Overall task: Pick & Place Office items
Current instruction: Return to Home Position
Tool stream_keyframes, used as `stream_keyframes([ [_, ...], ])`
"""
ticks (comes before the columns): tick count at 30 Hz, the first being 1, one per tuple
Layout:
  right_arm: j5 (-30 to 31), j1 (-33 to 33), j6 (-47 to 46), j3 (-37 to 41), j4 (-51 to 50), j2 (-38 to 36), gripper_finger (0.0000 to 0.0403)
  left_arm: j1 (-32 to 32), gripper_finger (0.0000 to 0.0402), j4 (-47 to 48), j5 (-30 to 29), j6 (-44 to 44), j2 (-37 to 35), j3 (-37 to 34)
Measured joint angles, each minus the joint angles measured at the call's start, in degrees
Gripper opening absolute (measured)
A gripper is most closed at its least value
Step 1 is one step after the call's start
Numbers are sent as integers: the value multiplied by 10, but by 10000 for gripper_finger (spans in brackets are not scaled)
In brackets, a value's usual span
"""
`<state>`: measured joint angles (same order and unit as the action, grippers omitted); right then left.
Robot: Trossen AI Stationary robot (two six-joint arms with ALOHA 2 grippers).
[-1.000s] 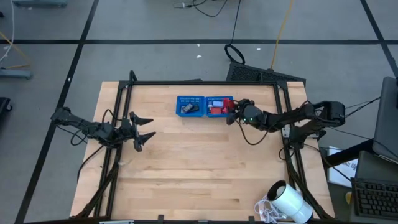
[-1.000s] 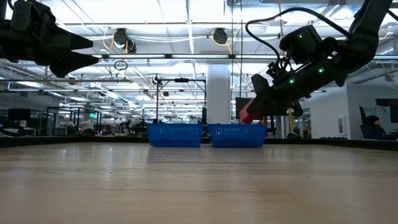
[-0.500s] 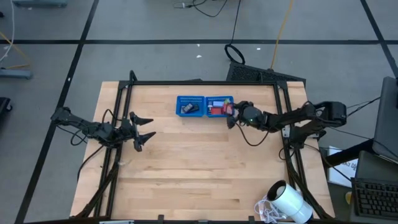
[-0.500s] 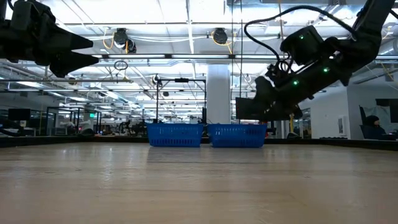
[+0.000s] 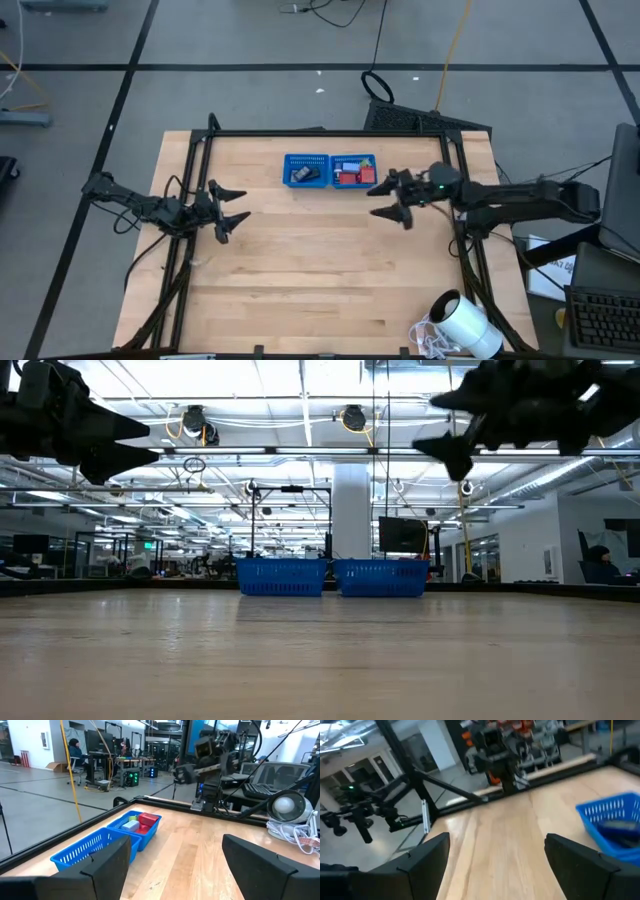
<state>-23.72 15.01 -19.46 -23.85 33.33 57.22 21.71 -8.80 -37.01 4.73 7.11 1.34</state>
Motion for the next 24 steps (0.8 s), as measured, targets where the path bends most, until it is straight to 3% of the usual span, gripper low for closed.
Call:
stream_keyframes([
  [3, -4, 0, 12, 6, -43, -72, 313, 0, 321, 0, 0, 0, 0, 0],
  [9, 134, 0, 22, 76, -90, -198, 313, 0, 314, 0, 0, 0, 0, 0],
  [18, 191, -1, 37, 193, -56, -344, 314, 0, 306, 0, 0, 0, 0, 0],
  [24, 192, -2, 39, 219, -51, -397, 314, 0, 306, 0, 0, 0, 0, 0],
])
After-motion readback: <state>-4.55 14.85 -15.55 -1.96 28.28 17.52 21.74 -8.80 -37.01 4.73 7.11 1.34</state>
